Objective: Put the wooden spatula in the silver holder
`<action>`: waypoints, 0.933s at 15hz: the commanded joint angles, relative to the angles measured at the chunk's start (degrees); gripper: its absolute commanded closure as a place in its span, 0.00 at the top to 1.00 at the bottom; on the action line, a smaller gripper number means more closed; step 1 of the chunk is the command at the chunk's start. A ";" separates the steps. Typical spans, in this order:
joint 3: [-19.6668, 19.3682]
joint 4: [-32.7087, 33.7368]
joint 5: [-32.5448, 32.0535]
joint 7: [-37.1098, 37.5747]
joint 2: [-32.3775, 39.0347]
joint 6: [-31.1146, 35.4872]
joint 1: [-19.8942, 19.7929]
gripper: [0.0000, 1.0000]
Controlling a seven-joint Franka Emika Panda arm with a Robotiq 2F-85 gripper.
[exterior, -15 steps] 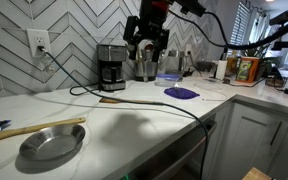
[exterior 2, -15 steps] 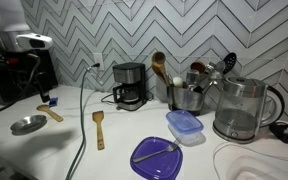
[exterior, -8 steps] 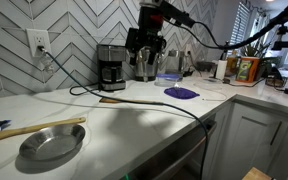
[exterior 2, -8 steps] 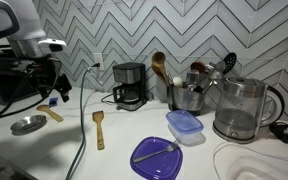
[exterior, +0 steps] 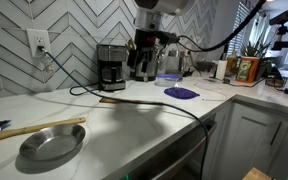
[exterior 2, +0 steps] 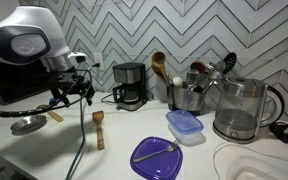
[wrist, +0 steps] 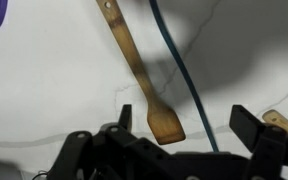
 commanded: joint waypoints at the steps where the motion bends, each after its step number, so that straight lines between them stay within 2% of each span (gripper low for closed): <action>1: -1.72 2.41 0.35 -7.07 5.86 1.89 0.63 1.00; 7: -1.68 4.81 1.85 -15.72 13.34 5.13 -0.52 1.00; 14: 0.97 7.18 0.82 -18.55 19.83 7.87 -1.14 1.00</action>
